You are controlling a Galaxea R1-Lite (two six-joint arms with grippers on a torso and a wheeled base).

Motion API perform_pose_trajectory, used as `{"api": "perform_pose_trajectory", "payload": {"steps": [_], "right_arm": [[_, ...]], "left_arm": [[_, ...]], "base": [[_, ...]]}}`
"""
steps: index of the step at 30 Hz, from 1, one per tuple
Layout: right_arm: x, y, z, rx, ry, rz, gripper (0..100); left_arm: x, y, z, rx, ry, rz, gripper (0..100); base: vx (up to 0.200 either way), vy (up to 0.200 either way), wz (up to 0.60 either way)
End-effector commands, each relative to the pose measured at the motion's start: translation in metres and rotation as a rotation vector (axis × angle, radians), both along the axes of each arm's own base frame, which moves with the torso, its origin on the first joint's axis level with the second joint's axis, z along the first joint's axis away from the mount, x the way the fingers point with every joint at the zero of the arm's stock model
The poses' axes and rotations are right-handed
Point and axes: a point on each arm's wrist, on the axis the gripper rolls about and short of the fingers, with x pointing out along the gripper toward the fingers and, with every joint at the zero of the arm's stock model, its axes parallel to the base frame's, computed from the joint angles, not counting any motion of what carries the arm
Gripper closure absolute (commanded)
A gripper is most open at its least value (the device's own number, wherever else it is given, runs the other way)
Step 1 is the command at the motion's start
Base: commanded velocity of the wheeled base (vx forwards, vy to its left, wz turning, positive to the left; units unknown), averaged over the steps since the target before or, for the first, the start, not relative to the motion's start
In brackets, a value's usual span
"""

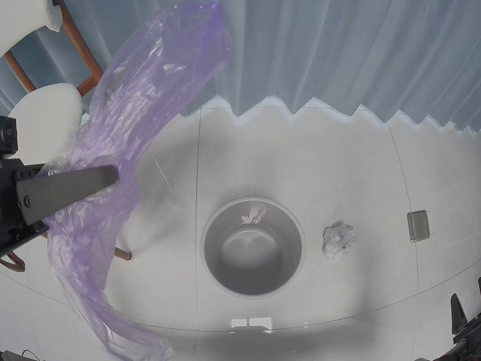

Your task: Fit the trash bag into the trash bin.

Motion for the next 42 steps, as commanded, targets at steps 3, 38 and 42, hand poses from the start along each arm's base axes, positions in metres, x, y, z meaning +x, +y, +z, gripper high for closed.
{"api": "perform_pose_trajectory", "payload": {"steps": [3,38,42], "right_arm": [[0.0,0.0,-0.005,0.002,0.0,0.0,0],[0.0,0.0,-0.005,0.003,0.0,0.0,0],[0.0,0.0,-0.005,0.002,0.0,0.0,0]], "left_arm": [[0.007,-0.007,0.001,0.004,0.015,-0.027,100],[0.057,-0.009,-0.023,0.017,0.027,0.075,100],[0.061,-0.012,-0.032,0.032,0.06,0.066,100]], "base": [[0.0,0.0,0.0],[0.0,0.0,0.0],[0.0,0.0,0.0]]}}
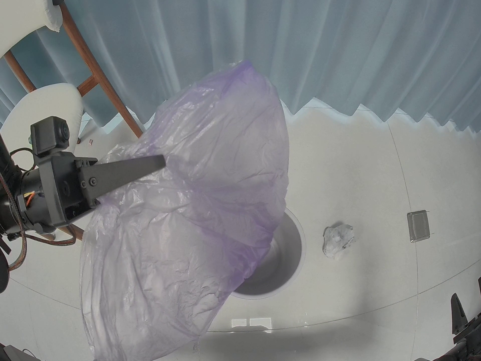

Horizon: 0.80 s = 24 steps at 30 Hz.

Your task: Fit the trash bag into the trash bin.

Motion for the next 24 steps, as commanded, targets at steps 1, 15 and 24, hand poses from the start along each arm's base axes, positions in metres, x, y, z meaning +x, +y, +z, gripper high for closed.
{"api": "perform_pose_trajectory", "payload": {"steps": [1,15,24], "right_arm": [[0.0,0.0,-0.005,0.001,0.0,0.0,0],[0.0,0.0,-0.005,0.001,0.001,0.0,0],[0.0,0.0,-0.005,0.001,0.001,0.0,0]], "left_arm": [[0.006,-0.004,-0.009,0.012,0.027,-0.008,100],[0.037,-0.024,-0.033,0.015,0.037,-0.04,100],[0.035,-0.044,-0.032,0.005,0.021,-0.114,100]], "base": [[0.0,0.0,0.0],[0.0,0.0,0.0],[0.0,0.0,0.0]]}}
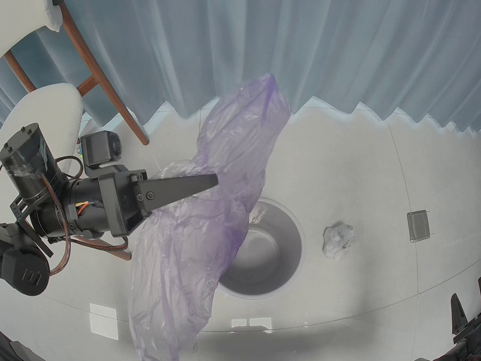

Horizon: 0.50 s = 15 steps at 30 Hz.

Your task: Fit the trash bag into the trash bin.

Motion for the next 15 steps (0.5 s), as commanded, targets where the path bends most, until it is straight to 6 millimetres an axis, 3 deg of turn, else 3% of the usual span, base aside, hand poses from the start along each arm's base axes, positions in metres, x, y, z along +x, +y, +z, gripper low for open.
{"api": "perform_pose_trajectory", "payload": {"steps": [1,6,9,13,15], "right_arm": [[0.0,0.0,-0.005,0.0,-0.001,0.0,0],[0.0,0.0,-0.005,0.0,0.001,0.0,0],[0.0,0.0,-0.005,0.0,0.001,0.0,0],[0.0,0.0,-0.005,0.0,-0.001,0.0,0],[0.0,0.0,-0.005,0.0,0.001,0.0,0]], "left_arm": [[0.003,-0.01,-0.007,0.013,0.024,-0.029,100],[0.013,-0.015,-0.021,0.038,0.043,0.009,100],[0.031,-0.023,-0.028,0.054,-0.019,0.102,100],[0.035,-0.035,-0.029,0.052,-0.02,0.079,100],[0.038,-0.039,-0.04,0.072,0.002,0.079,100]], "base": [[0.0,0.0,0.0],[0.0,0.0,0.0],[0.0,0.0,0.0],[0.0,0.0,0.0],[0.0,0.0,0.0]]}}
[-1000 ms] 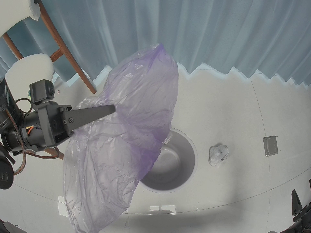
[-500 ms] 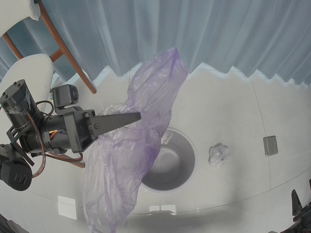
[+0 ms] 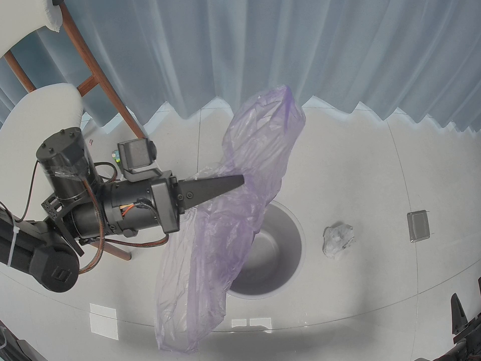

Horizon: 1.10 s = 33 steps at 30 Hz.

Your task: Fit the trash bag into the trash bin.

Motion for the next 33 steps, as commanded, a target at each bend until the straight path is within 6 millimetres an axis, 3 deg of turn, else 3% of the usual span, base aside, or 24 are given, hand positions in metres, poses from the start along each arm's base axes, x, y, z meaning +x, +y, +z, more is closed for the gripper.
{"api": "perform_pose_trajectory", "payload": {"steps": [1,6,10,17,21,25,28,31,33], "right_arm": [[0.0,0.0,-0.005,-0.001,0.001,0.0,0],[0.0,0.0,-0.005,-0.006,0.001,0.0,0],[0.0,0.0,-0.005,-0.006,0.003,0.0,0],[0.0,0.0,-0.005,-0.009,0.003,0.001,0],[0.0,0.0,-0.005,-0.007,0.004,0.001,0],[0.0,0.0,-0.005,-0.009,0.004,0.001,0],[0.0,0.0,-0.006,-0.012,0.008,0.001,0],[0.0,0.0,-0.006,-0.029,0.006,0.004,0],[0.0,0.0,-0.006,-0.029,0.008,0.007,0]], "left_arm": [[0.013,-0.013,-0.026,0.044,0.058,-0.01,100],[0.03,-0.021,-0.039,0.072,-0.005,0.068,100],[0.03,-0.035,-0.039,0.07,-0.011,0.061,100],[-0.005,-0.072,-0.049,0.093,0.017,-0.008,100],[-0.012,-0.067,-0.069,0.145,0.064,-0.011,100],[-0.007,-0.063,-0.067,0.124,0.051,0.005,100],[0.003,-0.056,-0.064,0.112,0.039,0.041,100],[0.033,-0.036,-0.06,0.095,0.018,0.143,100],[0.042,-0.031,-0.057,0.093,0.009,0.169,100]], "base": [[0.0,0.0,0.0],[0.0,0.0,0.0],[0.0,0.0,0.0],[0.0,0.0,0.0],[0.0,0.0,0.0],[0.0,0.0,0.0],[0.0,0.0,0.0],[0.0,0.0,0.0],[0.0,0.0,0.0]]}}
